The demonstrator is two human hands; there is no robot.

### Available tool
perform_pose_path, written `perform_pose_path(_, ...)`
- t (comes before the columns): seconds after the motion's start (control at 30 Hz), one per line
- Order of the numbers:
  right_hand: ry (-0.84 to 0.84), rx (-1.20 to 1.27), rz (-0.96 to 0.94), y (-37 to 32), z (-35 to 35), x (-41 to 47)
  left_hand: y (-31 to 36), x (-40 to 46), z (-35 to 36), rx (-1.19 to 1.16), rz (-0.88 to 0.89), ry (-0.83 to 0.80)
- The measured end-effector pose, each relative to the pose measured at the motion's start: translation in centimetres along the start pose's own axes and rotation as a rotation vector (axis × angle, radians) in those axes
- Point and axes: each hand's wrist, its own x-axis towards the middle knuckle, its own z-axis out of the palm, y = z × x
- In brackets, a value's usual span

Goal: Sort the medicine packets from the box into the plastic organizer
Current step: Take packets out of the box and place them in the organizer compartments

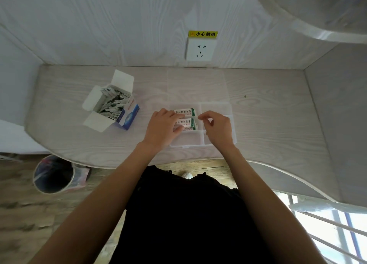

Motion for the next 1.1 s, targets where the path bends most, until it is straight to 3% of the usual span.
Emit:
perform_pose_path(0.2, 0.031, -0.090, 0.000, -0.1, -0.4, 0.3, 0.4, 0.5, -0.3, 0.035, 0.030, -0.011)
perform_pose_path(0.53, -0.179, -0.508, -0.143, -0.9, 0.4, 1.2, -0.5, -0.1, -0.4, 0.111, 0.038, 0.093)
perform_pose_path(0.7, -0.237, -0.611, -0.172, -1.4, 0.2, 1.7, -0.5, 0.7, -1.1, 0.186, -0.052, -0.005)
perform_pose_path(0.83, -0.331, -0.764, -0.242, -2.0, 0.0, 2.6, -0.2, 1.4, -1.6, 0.236, -0.024, -0.117)
perform_pose_path(1.1, -0.372, -0.856, -0.331, -2.4, 0.0, 2.8, -0.3, 1.6, -1.8, 0.300, 0.040, -0.164)
